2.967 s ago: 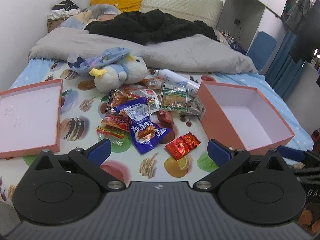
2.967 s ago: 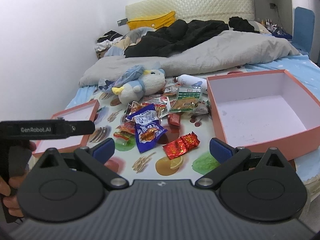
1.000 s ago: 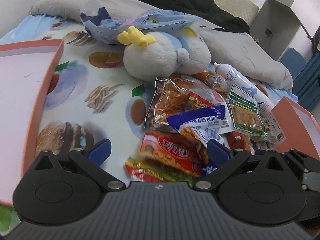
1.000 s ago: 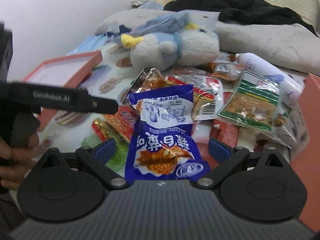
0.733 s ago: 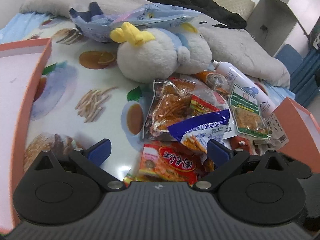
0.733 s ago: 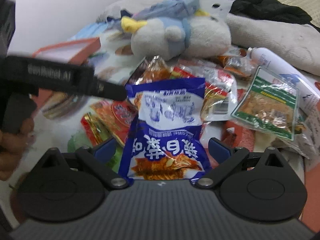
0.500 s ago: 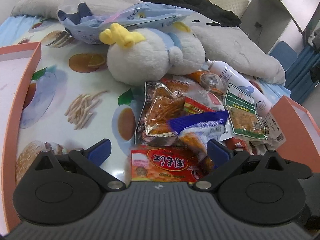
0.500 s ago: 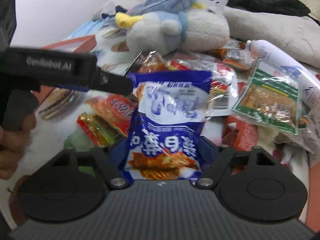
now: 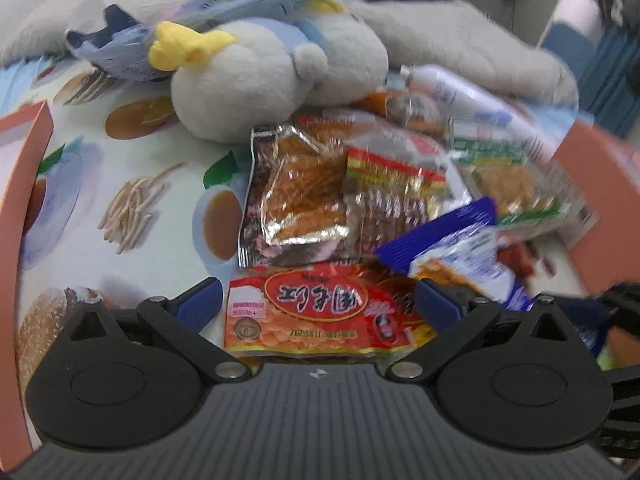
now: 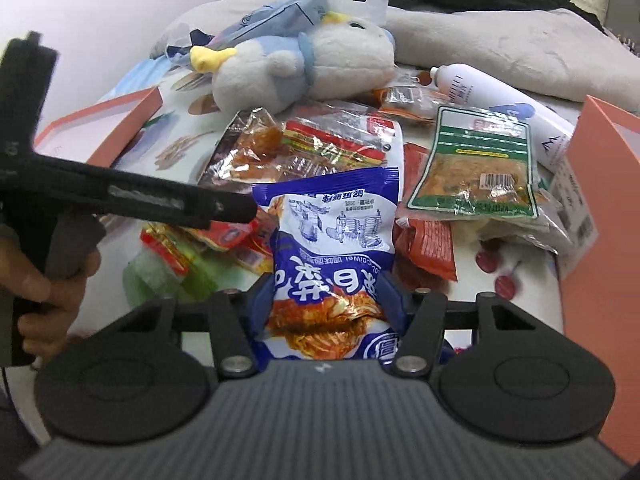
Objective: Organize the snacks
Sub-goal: 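Grasp a red spicy-strip pack with the left tool while the right tool lifts the blue bag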
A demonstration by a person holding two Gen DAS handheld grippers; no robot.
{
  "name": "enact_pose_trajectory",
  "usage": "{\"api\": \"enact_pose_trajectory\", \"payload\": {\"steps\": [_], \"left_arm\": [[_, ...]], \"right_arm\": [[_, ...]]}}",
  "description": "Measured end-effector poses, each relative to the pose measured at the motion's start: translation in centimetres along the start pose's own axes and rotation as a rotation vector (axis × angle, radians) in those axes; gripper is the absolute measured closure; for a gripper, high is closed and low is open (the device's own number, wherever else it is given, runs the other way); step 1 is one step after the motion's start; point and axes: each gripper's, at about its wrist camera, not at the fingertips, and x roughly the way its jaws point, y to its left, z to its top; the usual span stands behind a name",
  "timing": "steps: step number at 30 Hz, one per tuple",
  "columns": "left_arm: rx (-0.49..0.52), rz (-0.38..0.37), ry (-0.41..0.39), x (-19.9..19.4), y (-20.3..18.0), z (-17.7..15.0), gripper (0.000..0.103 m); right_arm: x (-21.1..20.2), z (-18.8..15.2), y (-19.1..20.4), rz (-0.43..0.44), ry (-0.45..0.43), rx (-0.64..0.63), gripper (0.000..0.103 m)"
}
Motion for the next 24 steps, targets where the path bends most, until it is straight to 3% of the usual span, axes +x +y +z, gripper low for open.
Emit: {"api": "enact_pose_trajectory", "payload": {"steps": [7,11,16,24], "left_arm": [[0.173,0.100,0.015,1.1,-2.1,-0.6,0.000],[0.157,0.091,0.017,0.9,-1.8,-0.5,0.003],[0.123,0.101,0.002,0.1,-1.2,-0.7,0.017],[0.058,0.087,0.001,-1.4,-0.7,-1.5,0.025]], "right_arm": [[0.1,-0.6,-0.1,-0.002,0.008,-0.006,0.044],[0.2,-0.9,0.1,-0.010,0.010,-0.026,0.044],[-0.2,-1.0,0.2,-0.016,0.008,-0.025,0.045],[-1.4,-1.7,0.6,-0.024,0.017,-0.022,0.046]]}}
